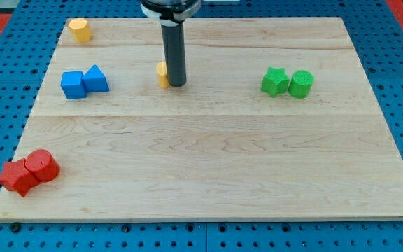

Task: Push the yellow heart into the yellow hexagon

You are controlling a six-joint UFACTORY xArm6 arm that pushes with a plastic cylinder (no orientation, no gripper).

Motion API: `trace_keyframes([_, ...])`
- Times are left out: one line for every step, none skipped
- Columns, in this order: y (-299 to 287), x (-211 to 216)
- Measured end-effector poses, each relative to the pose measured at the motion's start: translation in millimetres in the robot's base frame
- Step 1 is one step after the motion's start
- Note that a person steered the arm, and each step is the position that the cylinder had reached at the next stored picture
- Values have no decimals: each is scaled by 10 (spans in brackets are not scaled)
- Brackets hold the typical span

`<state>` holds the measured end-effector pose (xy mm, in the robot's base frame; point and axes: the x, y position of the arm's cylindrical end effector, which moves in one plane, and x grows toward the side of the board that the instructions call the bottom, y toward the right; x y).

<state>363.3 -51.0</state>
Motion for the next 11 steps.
trace_keyframes([-166,-187])
trace_keyframes([-386,-478])
trace_keyframes([-722,-742])
trace_keyframes([-958,-942])
trace_keyframes([-1071,-990])
trace_keyframes([-1264,-1018])
trace_keyframes([-1314,-1106])
trace_keyframes([-1314,-1150])
trace_keyframes([-1276,-1189])
trace_keyframes([-1085,-1189])
trace_keyframes([-1076,-1189])
